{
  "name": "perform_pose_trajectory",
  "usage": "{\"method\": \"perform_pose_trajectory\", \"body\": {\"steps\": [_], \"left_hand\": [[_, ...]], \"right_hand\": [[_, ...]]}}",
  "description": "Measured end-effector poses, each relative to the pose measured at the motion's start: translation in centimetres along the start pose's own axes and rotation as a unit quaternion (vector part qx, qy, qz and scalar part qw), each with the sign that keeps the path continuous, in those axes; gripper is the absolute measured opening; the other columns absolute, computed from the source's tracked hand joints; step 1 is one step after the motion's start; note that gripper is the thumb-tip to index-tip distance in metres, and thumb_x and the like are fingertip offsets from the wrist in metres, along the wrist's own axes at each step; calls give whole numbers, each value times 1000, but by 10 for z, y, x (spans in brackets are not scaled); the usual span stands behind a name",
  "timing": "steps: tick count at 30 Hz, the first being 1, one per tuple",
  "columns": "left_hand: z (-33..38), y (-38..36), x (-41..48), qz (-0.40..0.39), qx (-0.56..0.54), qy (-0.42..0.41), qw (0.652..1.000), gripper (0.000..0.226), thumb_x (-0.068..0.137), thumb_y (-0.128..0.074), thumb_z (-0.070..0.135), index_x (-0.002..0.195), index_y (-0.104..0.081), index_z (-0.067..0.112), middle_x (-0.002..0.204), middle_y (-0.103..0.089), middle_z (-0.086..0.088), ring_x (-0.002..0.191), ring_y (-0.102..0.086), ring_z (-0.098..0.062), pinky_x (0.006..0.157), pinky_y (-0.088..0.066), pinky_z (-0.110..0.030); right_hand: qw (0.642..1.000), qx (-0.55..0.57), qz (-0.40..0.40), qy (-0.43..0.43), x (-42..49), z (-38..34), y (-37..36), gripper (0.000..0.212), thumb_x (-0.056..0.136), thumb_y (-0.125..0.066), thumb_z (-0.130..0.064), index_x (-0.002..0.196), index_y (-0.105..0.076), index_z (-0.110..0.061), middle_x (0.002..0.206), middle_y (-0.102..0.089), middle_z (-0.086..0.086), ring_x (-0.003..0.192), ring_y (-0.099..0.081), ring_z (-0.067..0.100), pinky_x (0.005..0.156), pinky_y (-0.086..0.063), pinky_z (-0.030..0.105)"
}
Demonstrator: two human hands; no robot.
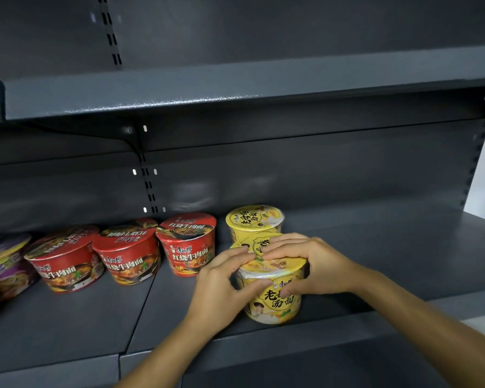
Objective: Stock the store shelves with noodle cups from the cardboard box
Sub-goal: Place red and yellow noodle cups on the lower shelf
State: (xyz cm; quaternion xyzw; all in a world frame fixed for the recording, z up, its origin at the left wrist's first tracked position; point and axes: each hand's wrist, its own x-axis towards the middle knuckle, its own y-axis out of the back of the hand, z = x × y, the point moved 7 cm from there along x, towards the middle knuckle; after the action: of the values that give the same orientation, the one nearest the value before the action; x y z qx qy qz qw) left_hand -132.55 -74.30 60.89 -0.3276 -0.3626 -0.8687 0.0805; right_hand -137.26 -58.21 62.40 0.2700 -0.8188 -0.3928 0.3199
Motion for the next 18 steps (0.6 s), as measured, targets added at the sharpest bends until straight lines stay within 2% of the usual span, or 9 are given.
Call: {"method": "perform_pose_trajectory", "body": {"steps": [3,6,10,18], "left_hand": [[-1,-3,0,6,2,-19,1000,72,68,-55,77,114,-69,23,123,-59,14,118,-44,15,97,-32,-2],[-2,-5,1,13,1,-28,1000,71,71,-53,76,114,-69,22,123,-59,14,118,-44,17,97,-32,-2],[-3,-10,1,14,6,-30,999,70,73,-54,74,117,-68,22,126,-58,13,120,-47,9,99,-36,-7],[-4,-11,0,7,12,-46,999,63,80,-52,69,122,-64,23,130,-56,11,123,-47,4,102,-41,-20]], "right_hand": [[1000,-17,-4,9,1,7,-3,67,65,-84,-39,125,-55,-41,137,-41,-26,133,-23,-12,109,-19,9],[1000,-18,-3,4,2,15,-1,75,64,-80,-51,132,-48,-42,145,-36,-21,137,-20,-8,114,-22,22],[1000,-8,-13,-6,3,21,1,73,65,-81,-48,130,-47,-44,144,-34,-24,137,-19,-9,116,-25,31],[1000,-17,-16,-7,3,23,0,73,67,-80,-48,132,-48,-41,145,-35,-23,137,-19,-9,116,-25,31]]}}
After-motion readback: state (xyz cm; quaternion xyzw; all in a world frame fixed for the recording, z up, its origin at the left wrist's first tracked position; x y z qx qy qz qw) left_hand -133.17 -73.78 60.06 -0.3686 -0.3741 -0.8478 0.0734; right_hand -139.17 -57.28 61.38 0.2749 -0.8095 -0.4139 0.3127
